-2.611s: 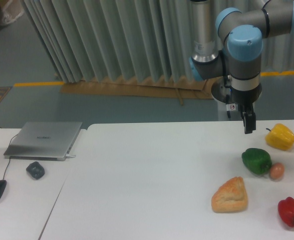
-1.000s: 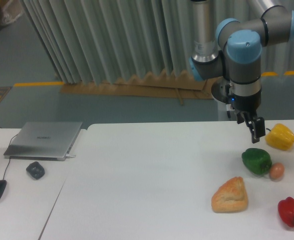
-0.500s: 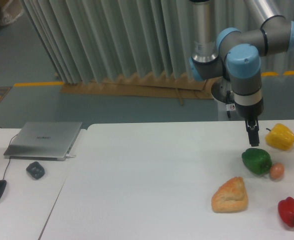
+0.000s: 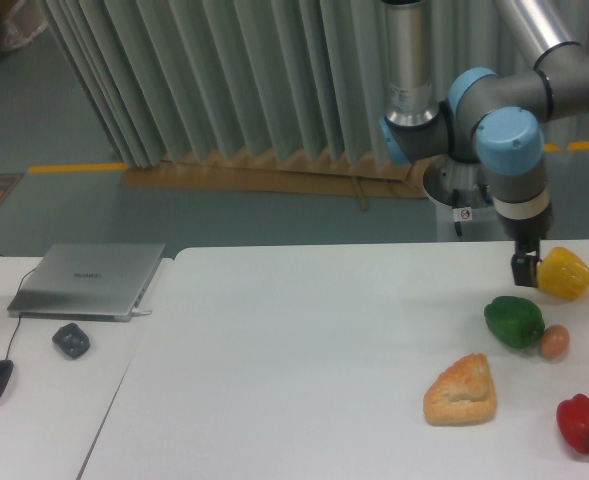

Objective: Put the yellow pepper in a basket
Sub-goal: 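Move the gripper over the yellow pepper and lower onto it, then close the gripper on the yellow pepper's stem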

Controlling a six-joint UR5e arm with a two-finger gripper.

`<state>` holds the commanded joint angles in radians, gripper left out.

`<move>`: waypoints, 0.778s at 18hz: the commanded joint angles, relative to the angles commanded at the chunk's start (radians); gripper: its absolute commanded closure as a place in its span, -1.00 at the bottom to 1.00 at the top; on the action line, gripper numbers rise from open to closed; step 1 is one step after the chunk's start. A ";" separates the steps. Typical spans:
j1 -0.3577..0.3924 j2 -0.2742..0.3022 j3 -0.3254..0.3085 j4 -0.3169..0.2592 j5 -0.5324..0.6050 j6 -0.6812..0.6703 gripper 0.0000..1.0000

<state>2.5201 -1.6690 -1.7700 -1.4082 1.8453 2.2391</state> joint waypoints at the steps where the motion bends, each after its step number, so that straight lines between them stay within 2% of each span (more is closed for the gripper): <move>1: 0.015 0.002 -0.017 0.006 0.002 0.032 -1.00; 4: 0.037 -0.002 -0.038 0.015 0.012 0.079 -1.00; 6: 0.031 -0.008 -0.054 0.015 0.081 0.114 -1.00; 10: 0.029 -0.031 -0.106 0.021 0.086 0.108 -1.00; 14: 0.032 -0.051 -0.112 0.025 0.075 0.102 -1.00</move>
<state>2.5525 -1.7196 -1.8822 -1.3837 1.9206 2.3409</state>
